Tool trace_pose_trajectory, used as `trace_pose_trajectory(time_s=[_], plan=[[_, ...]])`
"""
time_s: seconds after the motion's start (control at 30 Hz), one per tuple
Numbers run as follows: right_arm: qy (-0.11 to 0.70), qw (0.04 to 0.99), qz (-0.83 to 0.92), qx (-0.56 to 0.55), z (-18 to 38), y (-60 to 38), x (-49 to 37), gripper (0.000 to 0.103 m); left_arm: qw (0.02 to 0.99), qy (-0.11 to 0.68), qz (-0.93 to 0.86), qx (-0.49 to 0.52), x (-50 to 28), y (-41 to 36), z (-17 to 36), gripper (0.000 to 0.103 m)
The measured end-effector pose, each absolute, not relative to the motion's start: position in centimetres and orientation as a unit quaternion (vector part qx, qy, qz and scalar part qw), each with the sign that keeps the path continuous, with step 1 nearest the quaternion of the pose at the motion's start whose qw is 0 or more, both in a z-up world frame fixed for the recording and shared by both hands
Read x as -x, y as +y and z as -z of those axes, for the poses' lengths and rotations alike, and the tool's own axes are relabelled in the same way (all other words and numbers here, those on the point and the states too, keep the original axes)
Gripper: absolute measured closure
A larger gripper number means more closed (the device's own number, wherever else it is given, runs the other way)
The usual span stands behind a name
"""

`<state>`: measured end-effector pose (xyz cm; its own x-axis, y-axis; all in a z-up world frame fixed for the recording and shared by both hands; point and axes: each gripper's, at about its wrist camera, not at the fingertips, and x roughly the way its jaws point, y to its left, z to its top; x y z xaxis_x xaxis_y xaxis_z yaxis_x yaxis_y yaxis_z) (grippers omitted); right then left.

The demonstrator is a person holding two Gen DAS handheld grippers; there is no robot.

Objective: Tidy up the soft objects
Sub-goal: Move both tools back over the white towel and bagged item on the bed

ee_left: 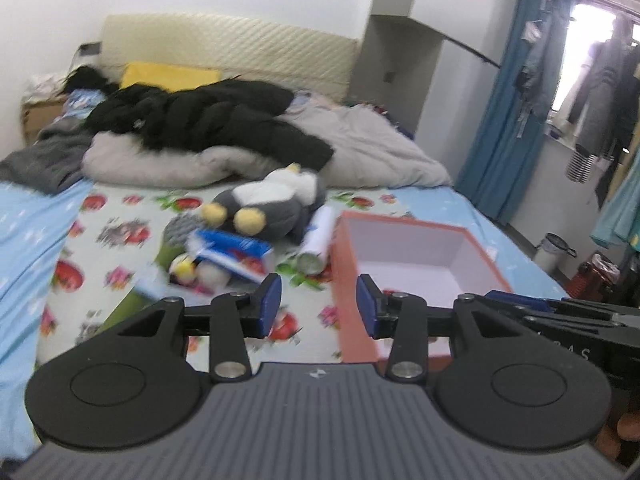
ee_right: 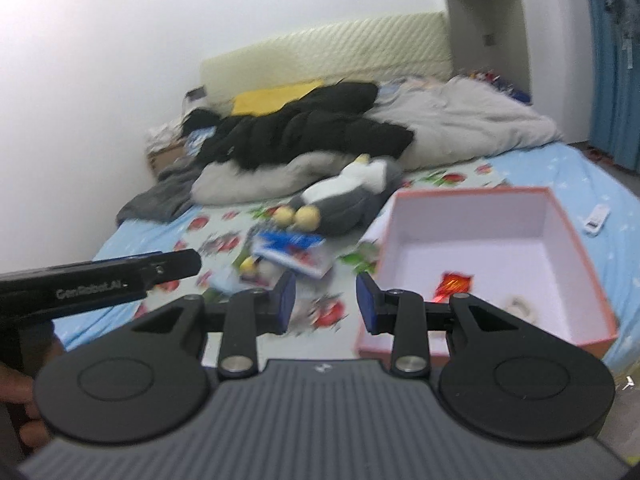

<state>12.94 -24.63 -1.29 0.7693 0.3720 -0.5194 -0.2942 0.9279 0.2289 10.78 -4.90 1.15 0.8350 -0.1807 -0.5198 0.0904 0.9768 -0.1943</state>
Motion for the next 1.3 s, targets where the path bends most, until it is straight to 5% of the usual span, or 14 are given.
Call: trace_pose_trajectory(time_s=[0.47, 0.7, 1.0, 1.13, 1.3], plan=[[0.335, 0.915, -0.222, -0.042, 6.0, -19.7, -10.2, 0.066, 0.943, 0.314, -0.012, 0.111, -4.8, 0.5, 4.9, 0.047], [0.36, 0.904, -0.227, -0.04, 8.2, -18.6, -10.3, 0.066, 0.937, 0.331, -0.04, 0.108, -4.1, 1.7, 7.4, 0.031], [0.396, 0.89, -0.224, -0.027, 11.0, -16.7, -13.8, 0.066, 0.922, 0.368, -0.071, 0.099, -7.0, 3.8, 12.1, 0.03], [0.413, 0.882, -0.225, -0.021, 12.7, -15.4, -16.1, 0.051, 0.91, 0.398, -0.06, 0.097, -8.6, 4.7, 15.1, 0.03], [0.428, 0.876, -0.222, -0.013, 14.7, -13.7, -19.6, 0.051, 0.899, 0.423, -0.066, 0.096, -10.7, 6.1, 18.6, 0.03]])
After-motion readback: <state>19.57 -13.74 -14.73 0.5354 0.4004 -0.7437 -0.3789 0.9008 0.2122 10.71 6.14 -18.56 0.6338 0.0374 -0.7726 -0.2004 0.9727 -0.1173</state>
